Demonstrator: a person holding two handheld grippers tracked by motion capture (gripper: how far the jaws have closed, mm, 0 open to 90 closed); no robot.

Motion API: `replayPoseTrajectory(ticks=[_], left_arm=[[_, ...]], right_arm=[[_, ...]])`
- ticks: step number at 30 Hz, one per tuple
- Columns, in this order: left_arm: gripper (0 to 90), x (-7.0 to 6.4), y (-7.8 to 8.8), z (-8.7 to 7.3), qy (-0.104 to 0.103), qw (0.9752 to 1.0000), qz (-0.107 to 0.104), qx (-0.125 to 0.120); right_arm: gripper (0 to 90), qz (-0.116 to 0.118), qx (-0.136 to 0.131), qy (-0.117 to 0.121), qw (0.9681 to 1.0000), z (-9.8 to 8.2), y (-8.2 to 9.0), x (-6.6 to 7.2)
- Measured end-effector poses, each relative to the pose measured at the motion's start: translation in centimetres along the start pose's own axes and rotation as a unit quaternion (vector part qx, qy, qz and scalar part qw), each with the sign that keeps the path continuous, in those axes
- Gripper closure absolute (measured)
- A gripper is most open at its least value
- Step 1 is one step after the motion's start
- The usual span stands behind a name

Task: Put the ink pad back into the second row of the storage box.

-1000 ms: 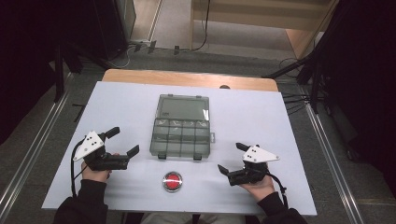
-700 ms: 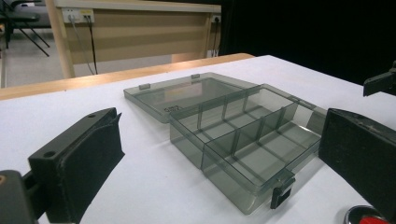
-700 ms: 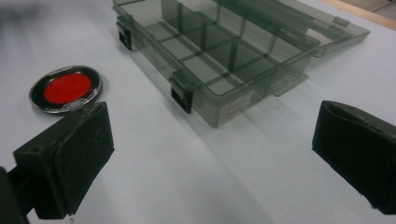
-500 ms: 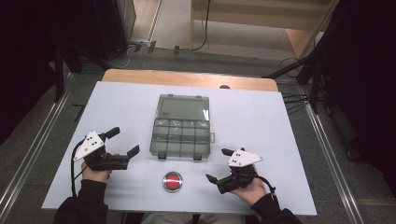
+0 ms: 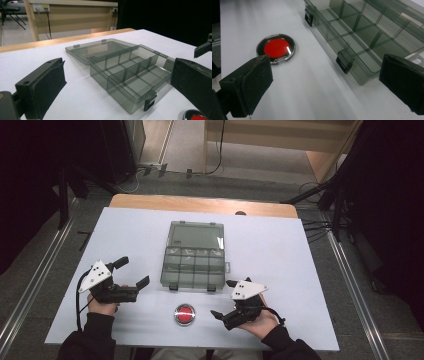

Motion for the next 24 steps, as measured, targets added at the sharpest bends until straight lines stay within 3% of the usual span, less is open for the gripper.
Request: replayPoseTrajectory(ticks=[24], left_arm=[[0.0,0.0,0.0,0.0,-0.001,1.0000,0.000,-0.001]], right_arm=[[0.0,0.045,0.008,0.041,0.9981,3.3,-3.4,2.3]])
Point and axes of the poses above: each handheld gripper's, and its own axes: y roughly backward along the jaws, z roughly out of its top, x roughly to its left, the point moved 1 cm from there along -y, roughly forward along the jaws, and after that the axes turned 7 degrees about x, right-handed, at the moved point
